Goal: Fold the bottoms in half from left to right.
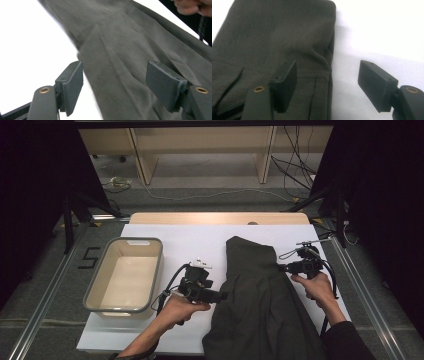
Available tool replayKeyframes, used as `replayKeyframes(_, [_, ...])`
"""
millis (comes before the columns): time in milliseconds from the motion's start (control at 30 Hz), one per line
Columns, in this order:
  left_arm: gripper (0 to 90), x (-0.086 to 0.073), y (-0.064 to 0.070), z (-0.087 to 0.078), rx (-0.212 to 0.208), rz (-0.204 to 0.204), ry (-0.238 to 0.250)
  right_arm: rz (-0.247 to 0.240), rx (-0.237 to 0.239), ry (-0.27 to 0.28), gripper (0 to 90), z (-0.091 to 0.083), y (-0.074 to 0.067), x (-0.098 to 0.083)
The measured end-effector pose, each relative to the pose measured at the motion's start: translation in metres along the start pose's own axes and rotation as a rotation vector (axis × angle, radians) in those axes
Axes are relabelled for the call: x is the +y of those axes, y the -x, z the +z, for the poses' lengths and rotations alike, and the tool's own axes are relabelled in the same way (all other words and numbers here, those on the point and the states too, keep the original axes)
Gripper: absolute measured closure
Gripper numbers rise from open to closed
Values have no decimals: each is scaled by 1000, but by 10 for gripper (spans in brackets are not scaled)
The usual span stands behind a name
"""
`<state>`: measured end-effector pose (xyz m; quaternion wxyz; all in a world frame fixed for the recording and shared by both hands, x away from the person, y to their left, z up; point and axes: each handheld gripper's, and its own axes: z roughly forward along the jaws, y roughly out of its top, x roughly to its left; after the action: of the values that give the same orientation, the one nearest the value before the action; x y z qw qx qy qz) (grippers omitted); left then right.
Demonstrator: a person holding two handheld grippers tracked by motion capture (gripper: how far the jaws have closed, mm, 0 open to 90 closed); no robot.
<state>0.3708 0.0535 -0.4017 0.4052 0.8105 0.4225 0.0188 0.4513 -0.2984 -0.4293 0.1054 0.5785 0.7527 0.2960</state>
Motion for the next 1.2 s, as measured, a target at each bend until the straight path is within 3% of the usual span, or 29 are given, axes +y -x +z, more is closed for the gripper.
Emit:
replayKeyframes(133, [275,7,-9,10,12,-52,7,-14,11,-15,284,3,-2,0])
replayKeyframes(367, [260,17,-20,28,29,-97,-15,-29,20,-26,262,8,-4,-1])
replayKeyframes(533, [244,23,-27,40,71,-77,-19,-31,34,-21,260,9,-5,-2])
replayKeyframes(633, [245,26,-36,48,72,-115,-17,-36,32,-19,256,10,-5,-2])
replayKeyframes(767, [245,28,-40,57,65,-135,-23,-34,40,-19,247,12,-6,-2])
replayKeyframes(933, [244,32,-41,70,76,-134,-38,-43,41,-20,226,13,-8,-2])
replayKeyframes(1200, [241,41,-45,88,87,-168,-37,-54,43,-16,227,14,-10,-3])
